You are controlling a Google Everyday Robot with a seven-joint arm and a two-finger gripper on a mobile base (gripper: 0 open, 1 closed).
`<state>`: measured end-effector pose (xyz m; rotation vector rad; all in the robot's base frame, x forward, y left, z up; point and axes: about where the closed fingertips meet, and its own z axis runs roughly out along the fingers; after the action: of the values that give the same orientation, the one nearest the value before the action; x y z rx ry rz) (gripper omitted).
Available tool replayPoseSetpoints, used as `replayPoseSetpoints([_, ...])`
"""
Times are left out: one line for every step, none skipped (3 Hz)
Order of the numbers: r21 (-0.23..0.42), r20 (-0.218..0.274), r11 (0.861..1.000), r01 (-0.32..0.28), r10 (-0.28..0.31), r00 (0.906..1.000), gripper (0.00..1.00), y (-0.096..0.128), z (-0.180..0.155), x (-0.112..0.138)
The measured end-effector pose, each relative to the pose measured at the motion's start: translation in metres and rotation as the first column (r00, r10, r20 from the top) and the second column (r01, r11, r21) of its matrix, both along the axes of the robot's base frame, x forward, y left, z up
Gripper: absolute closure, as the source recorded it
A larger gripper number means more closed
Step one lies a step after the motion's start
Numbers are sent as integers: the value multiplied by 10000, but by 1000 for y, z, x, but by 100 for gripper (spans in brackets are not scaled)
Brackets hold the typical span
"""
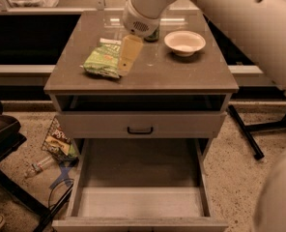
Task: Place green jalapeno chip bag into middle drawer
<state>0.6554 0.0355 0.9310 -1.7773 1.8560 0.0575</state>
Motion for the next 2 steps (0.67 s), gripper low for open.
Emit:
replayPoseSetpoints([244,-641,9996,-156,171,9978,0,41,-42,30])
replayPoseSetpoints([495,-1112,9978,-445,498,9926,3,74,-70,50])
